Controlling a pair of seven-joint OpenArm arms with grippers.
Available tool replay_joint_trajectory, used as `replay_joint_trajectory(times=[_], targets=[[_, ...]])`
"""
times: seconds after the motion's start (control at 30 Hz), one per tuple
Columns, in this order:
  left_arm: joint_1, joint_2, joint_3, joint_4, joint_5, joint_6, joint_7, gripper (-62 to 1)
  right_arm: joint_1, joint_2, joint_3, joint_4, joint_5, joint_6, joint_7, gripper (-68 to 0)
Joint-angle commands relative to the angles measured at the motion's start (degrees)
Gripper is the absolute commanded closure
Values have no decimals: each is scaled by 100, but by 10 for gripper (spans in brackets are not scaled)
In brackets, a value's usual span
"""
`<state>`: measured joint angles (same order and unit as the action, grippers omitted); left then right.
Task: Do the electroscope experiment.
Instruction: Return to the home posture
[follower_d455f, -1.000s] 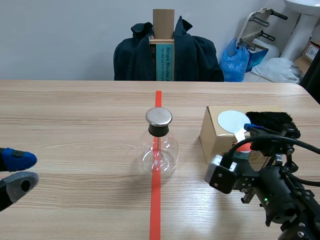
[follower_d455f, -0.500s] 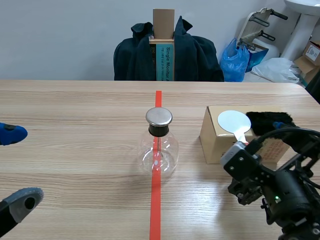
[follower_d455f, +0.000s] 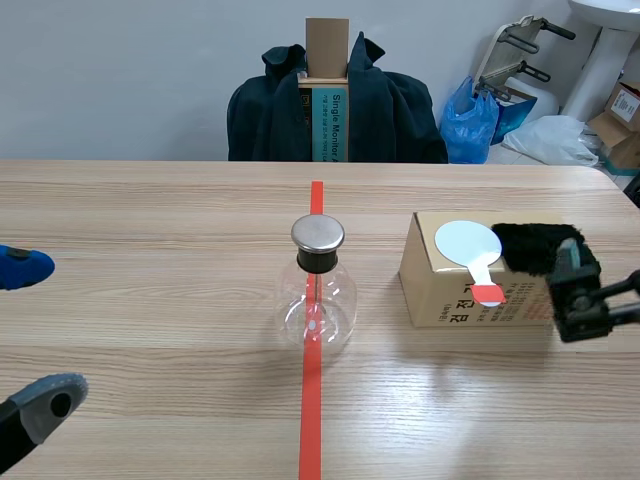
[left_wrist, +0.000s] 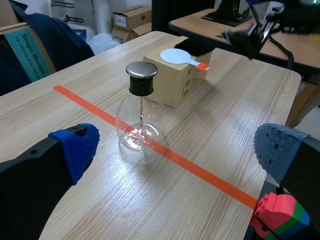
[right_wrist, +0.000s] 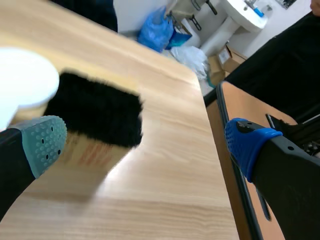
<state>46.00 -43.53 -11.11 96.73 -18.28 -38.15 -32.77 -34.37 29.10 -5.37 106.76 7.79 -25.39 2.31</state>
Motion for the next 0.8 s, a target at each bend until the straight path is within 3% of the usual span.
replay_joint_trajectory(times=[0.0,0.13,0.33,0.4,0.57,0.77], targets=[[-31,-13,35,20,-55,11,-76,-623,52,24,247,129,323,164,83,-679],[-33,59,35,20,-11,44,-79,-623,42,24,796,337,903,1246,380,-679],[-33,177,0,20,160,160,-81,-623,42,24,1228,356,769,3259,468,-679],[-33,177,0,20,160,160,-81,-623,39,24,1311,356,684,3773,448,-679],[-33,177,0,20,155,160,-83,-623,42,24,1399,356,262,4577,527,-679],[-33,177,0,20,138,160,-175,-623,44,24,1399,356,203,4621,542,-679]])
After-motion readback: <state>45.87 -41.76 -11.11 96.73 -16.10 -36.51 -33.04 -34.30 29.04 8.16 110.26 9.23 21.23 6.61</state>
